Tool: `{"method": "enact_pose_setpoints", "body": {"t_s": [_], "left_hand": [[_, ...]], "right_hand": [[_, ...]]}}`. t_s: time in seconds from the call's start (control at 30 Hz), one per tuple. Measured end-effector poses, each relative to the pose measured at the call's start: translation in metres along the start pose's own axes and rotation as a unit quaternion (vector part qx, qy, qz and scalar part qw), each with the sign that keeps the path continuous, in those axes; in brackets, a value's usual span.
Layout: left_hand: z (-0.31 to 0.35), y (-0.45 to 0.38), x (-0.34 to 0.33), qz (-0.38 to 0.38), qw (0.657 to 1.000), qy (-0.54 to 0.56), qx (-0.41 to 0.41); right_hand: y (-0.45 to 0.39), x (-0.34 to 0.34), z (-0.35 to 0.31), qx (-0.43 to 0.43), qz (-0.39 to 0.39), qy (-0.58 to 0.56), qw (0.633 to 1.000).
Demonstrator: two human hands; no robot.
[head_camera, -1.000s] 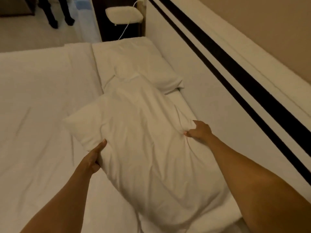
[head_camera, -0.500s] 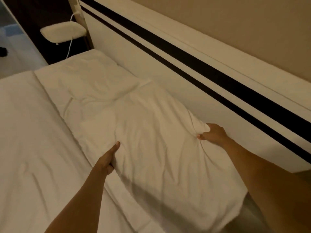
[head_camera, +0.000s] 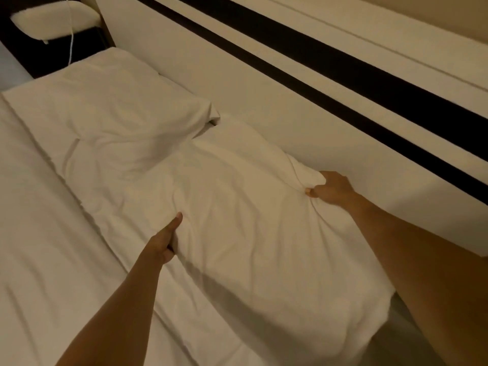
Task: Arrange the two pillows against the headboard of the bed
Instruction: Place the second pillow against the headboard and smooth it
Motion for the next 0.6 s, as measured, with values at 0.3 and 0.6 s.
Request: {"method": "enact_pose_setpoints", "body": {"t_s": [0.3, 0.6], "left_hand": [[0.0, -0.016, 0.015, 0.011, 1.0, 0.0, -0.014], [0.01, -0.035, 0.022, -0.006, 0.999, -0.04, -0.009]], "right_hand": [[-0.017, -0.004, -0.026, 0.04, 0.054, 0.016, 0.998], [-0.033, -0.013, -0.034, 0.041, 0.057, 0.044, 0.997]]}}
Point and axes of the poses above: each hand's wrist, its own y-axis away from the middle knuckle, its own x-axis out of the back of the hand, z = x × y, the point moved 7 cm from there along -y, towards the middle knuckle, and after that the axes turned 7 degrees about -x, right-handed, at the moved point
